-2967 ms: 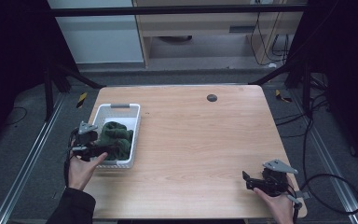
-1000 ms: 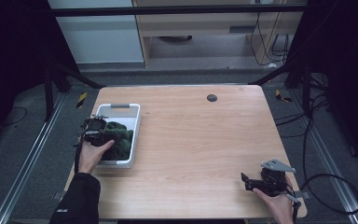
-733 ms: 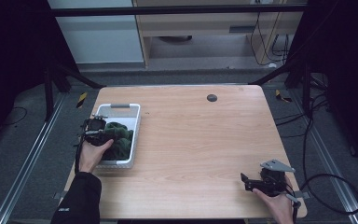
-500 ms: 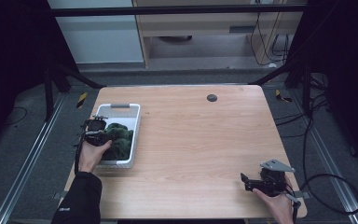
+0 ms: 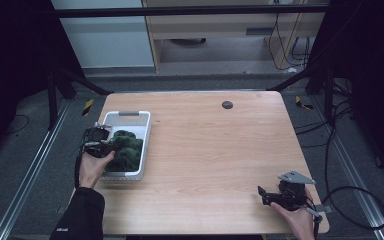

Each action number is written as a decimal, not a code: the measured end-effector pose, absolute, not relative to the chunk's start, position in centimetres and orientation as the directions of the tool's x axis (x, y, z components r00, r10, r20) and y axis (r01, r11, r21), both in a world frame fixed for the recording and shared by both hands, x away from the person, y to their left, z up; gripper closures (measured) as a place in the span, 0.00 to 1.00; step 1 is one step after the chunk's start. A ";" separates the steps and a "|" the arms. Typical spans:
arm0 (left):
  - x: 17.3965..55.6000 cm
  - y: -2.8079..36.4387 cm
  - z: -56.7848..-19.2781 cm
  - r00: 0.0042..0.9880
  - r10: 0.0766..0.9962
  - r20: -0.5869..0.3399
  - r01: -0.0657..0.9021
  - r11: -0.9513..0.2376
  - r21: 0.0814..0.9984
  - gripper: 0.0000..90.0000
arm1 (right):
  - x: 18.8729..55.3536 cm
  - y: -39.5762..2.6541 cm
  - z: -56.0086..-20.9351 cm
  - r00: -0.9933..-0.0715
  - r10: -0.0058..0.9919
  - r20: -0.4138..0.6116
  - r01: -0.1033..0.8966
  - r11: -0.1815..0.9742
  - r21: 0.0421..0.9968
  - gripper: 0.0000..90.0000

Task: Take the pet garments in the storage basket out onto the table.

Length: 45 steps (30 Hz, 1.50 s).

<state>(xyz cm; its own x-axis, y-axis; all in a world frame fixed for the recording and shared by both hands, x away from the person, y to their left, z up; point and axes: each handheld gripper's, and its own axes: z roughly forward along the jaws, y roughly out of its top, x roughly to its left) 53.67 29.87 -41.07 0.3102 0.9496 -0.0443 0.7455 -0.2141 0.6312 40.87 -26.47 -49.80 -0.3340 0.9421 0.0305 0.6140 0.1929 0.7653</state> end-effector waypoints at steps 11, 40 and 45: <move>52.1 30.3 -38.4 0.348 0.937 -0.031 0.692 -0.234 0.683 0.87 | 40.9 -26.5 -49.8 -0.333 0.942 0.031 0.616 0.193 0.764 0.04; 50.5 30.0 -33.6 0.382 0.924 -0.001 0.604 -0.249 0.757 0.88 | 40.9 -26.4 -49.8 -0.334 0.942 0.029 0.615 0.194 0.765 0.04; 50.4 30.0 -33.3 0.385 0.923 0.002 0.599 -0.251 0.761 0.88 | 40.8 -26.4 -49.8 -0.335 0.942 0.029 0.614 0.195 0.765 0.04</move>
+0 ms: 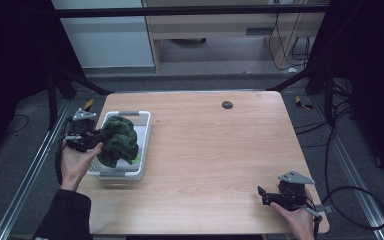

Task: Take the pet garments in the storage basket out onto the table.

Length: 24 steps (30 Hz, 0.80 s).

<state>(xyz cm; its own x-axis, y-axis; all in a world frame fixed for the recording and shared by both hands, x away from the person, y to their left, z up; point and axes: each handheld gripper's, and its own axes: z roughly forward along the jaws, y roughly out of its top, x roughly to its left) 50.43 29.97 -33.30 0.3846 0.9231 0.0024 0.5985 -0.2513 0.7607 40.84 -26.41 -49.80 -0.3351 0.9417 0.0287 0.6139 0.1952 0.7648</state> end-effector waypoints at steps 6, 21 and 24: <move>50.0 29.9 -32.7 0.394 0.919 0.005 0.585 -0.255 0.770 0.88 | 40.8 -26.4 -49.8 -0.336 0.942 0.026 0.609 0.196 0.769 0.04; 48.7 29.2 -30.9 0.439 0.898 0.016 0.537 -0.277 0.797 0.88 | 40.7 -26.5 -49.6 -0.333 0.943 0.026 0.600 0.190 0.777 0.04; 48.3 28.9 -30.5 0.450 0.893 0.016 0.522 -0.277 0.807 0.88 | 40.7 -26.5 -49.5 -0.332 0.943 0.027 0.597 0.188 0.780 0.04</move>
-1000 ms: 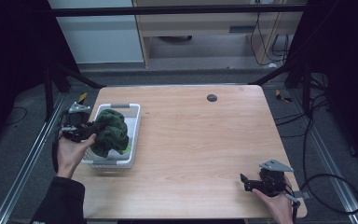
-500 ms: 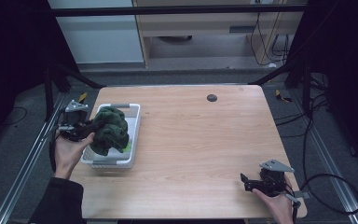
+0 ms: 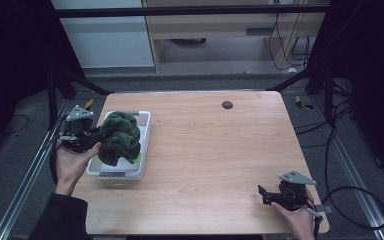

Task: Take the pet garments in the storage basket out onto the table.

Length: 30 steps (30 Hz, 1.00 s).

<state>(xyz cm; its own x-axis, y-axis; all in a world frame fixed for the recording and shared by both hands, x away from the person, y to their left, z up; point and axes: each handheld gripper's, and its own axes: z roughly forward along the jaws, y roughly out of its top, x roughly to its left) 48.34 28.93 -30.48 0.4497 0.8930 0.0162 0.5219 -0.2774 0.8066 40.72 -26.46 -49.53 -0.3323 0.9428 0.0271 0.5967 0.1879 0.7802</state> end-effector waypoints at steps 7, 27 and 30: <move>47.9 28.0 -29.6 0.475 0.880 0.027 0.501 -0.295 0.814 0.88 | 40.7 -26.5 -49.5 -0.335 0.942 0.022 0.590 0.192 0.784 0.05; 47.1 25.0 -28.6 0.556 0.829 0.057 0.459 -0.364 0.810 0.87 | 40.6 -26.5 -49.3 -0.332 0.943 0.026 0.584 0.184 0.791 0.05; 47.0 24.6 -28.6 0.567 0.822 0.057 0.453 -0.369 0.811 0.88 | 40.6 -26.6 -49.3 -0.331 0.943 0.022 0.582 0.186 0.791 0.05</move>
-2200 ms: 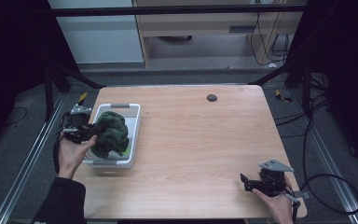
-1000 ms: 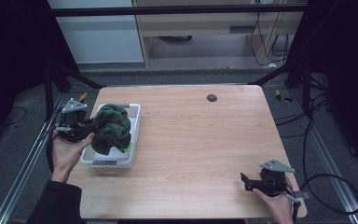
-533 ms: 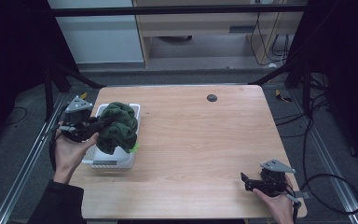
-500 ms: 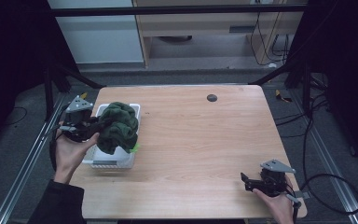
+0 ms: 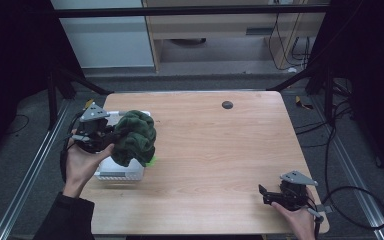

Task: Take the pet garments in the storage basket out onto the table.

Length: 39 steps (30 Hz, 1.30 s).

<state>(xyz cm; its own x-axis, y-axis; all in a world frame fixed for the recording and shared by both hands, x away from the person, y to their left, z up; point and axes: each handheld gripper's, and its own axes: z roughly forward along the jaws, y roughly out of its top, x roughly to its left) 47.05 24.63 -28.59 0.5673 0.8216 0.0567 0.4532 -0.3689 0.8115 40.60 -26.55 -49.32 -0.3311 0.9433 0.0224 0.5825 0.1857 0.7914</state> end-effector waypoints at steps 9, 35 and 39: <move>47.1 22.6 -28.9 0.612 0.788 0.069 0.439 -0.410 0.800 0.87 | 40.6 -26.6 -49.2 -0.330 0.944 0.022 0.576 0.183 0.797 0.05; 47.9 16.1 -31.4 0.719 0.693 0.059 0.425 -0.505 0.751 0.87 | 40.5 -26.7 -49.1 -0.327 0.945 0.021 0.566 0.179 0.805 0.05; 48.1 15.2 -31.9 0.736 0.675 0.052 0.424 -0.519 0.742 0.87 | 40.5 -26.7 -49.1 -0.327 0.945 0.021 0.565 0.177 0.806 0.05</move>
<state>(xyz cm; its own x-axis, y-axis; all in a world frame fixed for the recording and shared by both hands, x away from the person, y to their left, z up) 48.06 15.17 -31.91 0.7359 0.6751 0.0518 0.4244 -0.5195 0.7416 40.53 -26.71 -49.11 -0.3266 0.9449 0.0212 0.5653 0.1773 0.8056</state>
